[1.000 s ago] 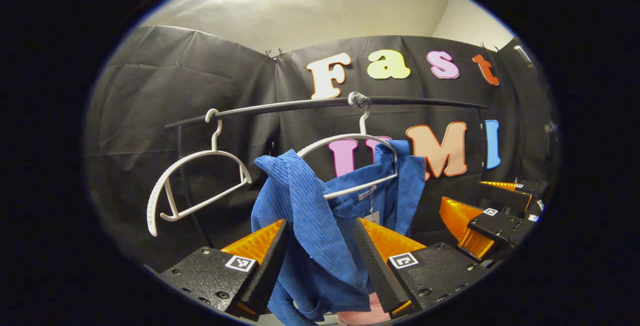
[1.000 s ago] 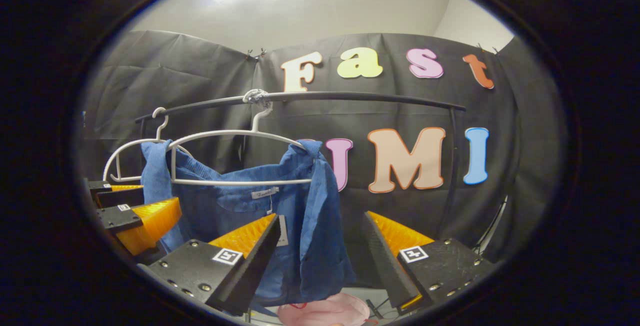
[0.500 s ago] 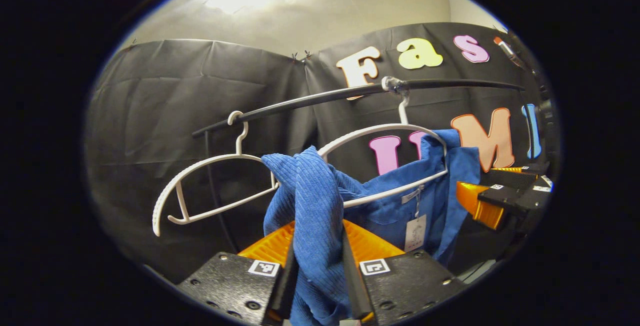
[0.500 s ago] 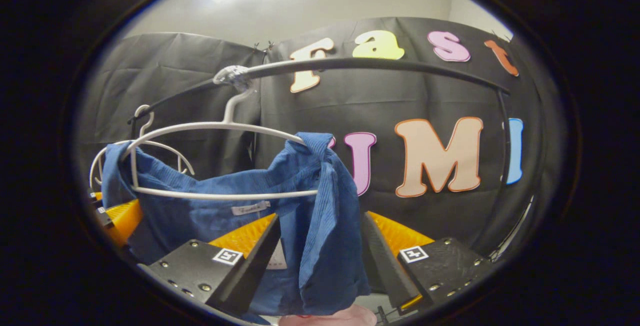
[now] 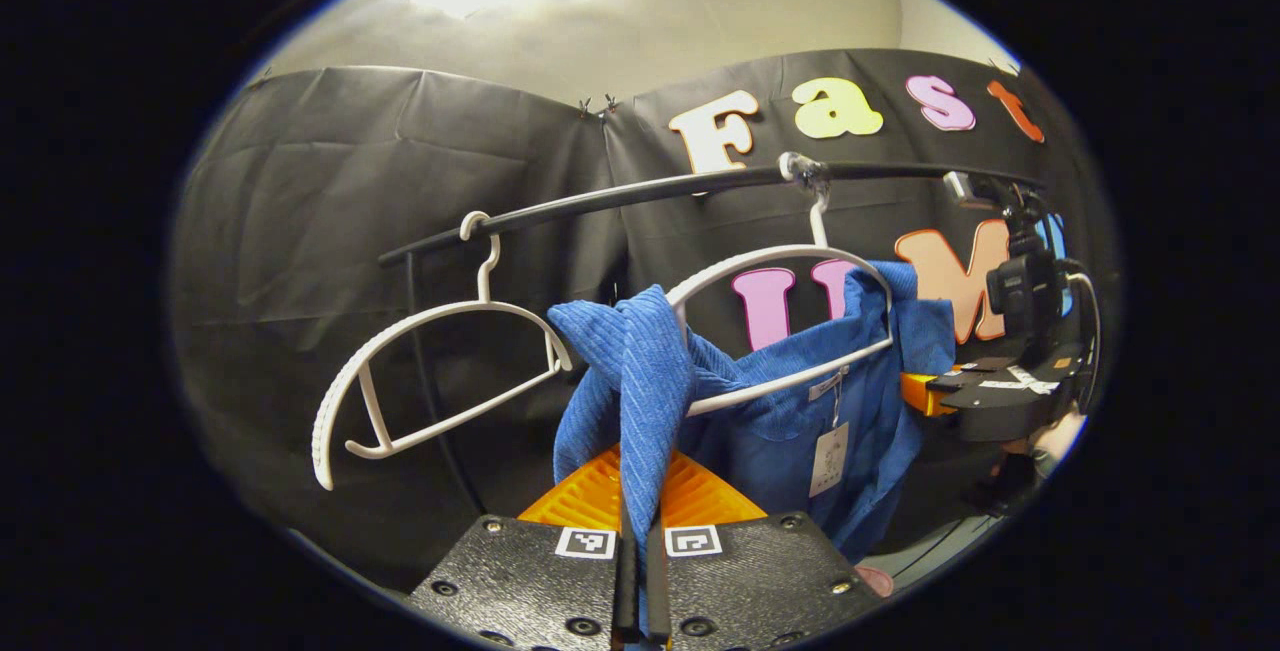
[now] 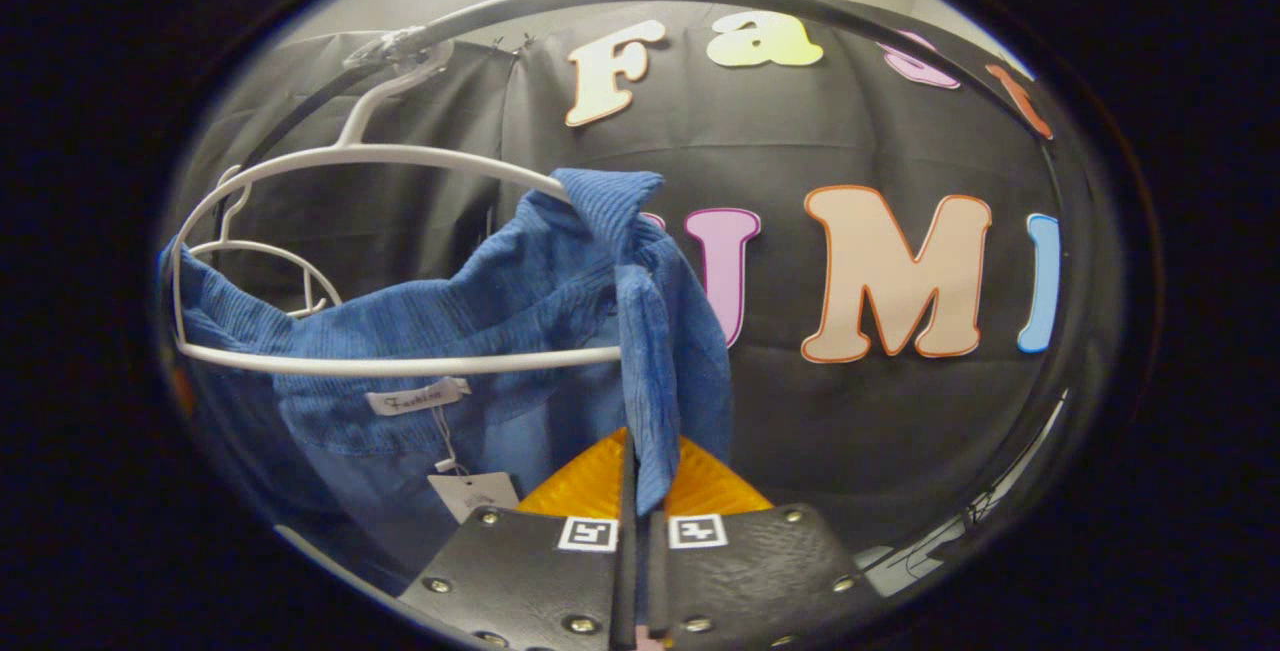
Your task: Grasp the clothes on the hanger with both hands and then place them into the laundry hamper below.
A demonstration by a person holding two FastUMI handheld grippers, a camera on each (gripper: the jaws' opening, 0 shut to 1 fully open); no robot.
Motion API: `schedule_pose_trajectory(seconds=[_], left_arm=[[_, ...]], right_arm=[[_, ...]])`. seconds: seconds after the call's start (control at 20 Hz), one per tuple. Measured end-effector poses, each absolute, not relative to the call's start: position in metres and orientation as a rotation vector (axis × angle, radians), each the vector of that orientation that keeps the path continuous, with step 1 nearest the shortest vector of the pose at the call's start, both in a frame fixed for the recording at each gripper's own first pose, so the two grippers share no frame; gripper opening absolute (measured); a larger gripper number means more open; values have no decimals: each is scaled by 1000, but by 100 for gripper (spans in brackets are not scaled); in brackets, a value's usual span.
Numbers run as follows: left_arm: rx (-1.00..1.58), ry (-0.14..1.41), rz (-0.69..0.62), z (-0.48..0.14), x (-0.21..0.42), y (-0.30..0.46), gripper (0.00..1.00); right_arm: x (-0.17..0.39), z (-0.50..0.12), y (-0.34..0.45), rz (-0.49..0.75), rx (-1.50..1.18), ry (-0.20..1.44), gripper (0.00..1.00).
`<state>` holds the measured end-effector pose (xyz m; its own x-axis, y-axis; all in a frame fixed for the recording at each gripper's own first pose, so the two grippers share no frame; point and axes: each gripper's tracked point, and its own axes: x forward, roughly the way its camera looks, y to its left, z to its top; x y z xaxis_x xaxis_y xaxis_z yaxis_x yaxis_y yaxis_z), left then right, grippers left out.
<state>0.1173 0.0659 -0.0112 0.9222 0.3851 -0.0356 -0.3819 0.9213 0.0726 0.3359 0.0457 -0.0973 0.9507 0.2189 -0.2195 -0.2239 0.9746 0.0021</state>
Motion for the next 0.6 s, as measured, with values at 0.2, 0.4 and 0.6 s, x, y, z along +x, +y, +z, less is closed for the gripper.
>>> schedule_pose_trajectory(seconds=[0.2, 0.4, 0.6], left_arm=[[72, 47, 436, -1, 109, 91, 2], [72, 8, 431, 17, 103, 100, 2], [-15, 3, 397, 21, 101, 105, 2]], right_arm=[[349, -83, 23, 169, -25, 189, 8], [364, -64, -6, 96, -2, 156, 8], [382, -55, -23, 66, 17, 153, 8]])
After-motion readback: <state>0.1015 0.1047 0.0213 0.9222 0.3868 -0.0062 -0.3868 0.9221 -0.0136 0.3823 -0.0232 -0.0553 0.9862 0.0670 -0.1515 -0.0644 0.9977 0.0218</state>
